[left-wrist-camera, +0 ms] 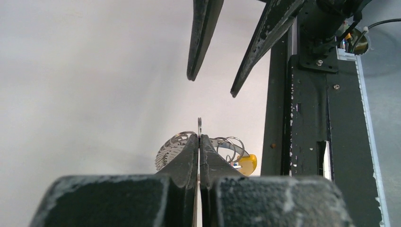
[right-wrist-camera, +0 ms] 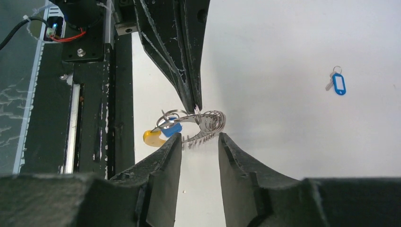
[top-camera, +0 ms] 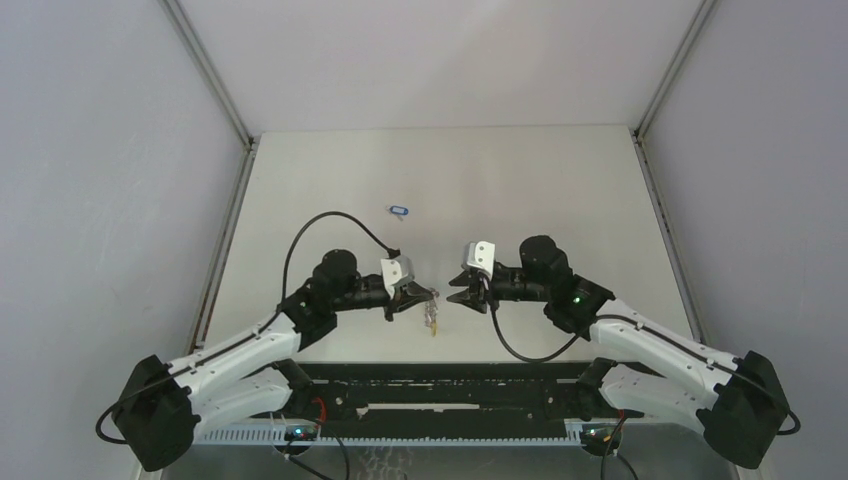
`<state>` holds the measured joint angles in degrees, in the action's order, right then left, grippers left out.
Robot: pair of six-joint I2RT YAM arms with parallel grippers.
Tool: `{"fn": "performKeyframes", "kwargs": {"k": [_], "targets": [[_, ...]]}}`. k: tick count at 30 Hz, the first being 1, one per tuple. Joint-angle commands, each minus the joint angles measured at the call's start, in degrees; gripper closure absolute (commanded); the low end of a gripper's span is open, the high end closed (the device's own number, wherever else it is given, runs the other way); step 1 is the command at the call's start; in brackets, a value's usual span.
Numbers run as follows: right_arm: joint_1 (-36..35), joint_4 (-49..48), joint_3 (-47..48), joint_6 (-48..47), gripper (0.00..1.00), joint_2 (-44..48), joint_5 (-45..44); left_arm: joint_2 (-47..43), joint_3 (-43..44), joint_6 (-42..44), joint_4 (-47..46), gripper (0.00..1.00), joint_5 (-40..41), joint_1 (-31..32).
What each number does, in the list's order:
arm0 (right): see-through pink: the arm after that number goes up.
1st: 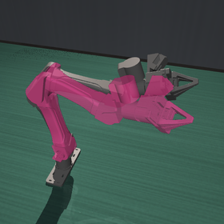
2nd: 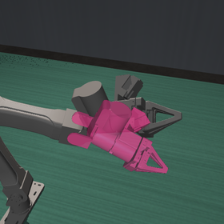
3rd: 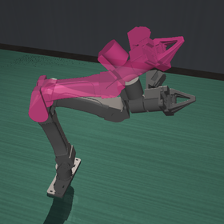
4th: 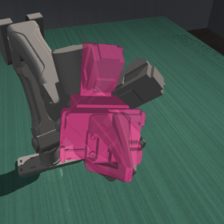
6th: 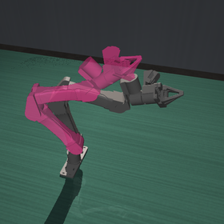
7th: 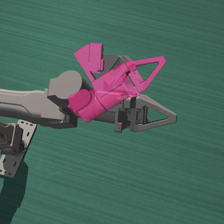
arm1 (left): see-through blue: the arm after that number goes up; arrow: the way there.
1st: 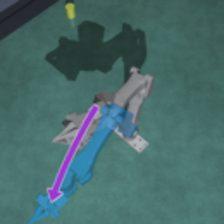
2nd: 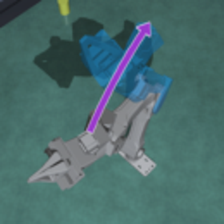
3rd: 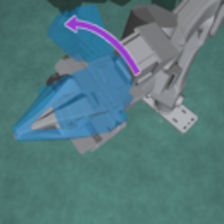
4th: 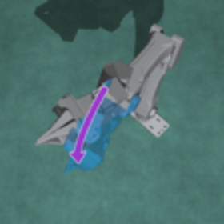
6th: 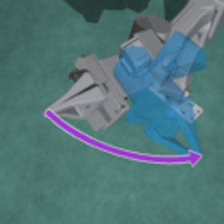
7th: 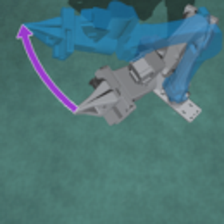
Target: Put the keys on the keyring
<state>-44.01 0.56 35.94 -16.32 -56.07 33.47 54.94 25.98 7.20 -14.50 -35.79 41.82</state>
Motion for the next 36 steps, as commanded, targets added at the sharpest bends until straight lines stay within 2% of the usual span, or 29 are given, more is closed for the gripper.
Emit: {"fn": "performKeyframes", "kwargs": {"k": [1,3,8,15,18,24,28,36], "targets": [[0.4,-3.1,0.3,0.2,0.64,1.1,1.0,-1.7,6.6,3.6,7.0,1.00,5.2,2.3],[0.4,-4.7,-0.4,0.7,0.58,1.2,0.3,-1.9,7.5,3.8,8.9,1.00,6.3,3.0],[0.3,-8.9,-4.1,-6.2,0.47,2.9,6.4,-1.7,11.6,4.0,15.6,1.00,9.2,5.5],[0.7,-10.1,-4.8,-11.0,0.46,2.0,12.4,-0.9,17.6,5.9,26.1,1.00,12.4,7.2],[1.8,-11.5,-4.8,-9.6,0.47,2.1,13.5,-0.4,19.6,7.1,29.7,1.00,12.9,7.7],[4.0,-15.3,-4.4,-7.8,0.51,1.2,18.2,-0.1,19.5,8.4,28.8,1.00,11.7,7.8],[4.5,-14.5,-3.2,-7.8,0.63,-1.1,19.5,0.4,18.9,8.4,27.2,1.00,10.0,7.8],[4.5,-16.5,-3.0,-6.4,0.65,-4.0,18.7,0.1,17.6,8.6,24.6,1.00,7.9,7.8]]}}
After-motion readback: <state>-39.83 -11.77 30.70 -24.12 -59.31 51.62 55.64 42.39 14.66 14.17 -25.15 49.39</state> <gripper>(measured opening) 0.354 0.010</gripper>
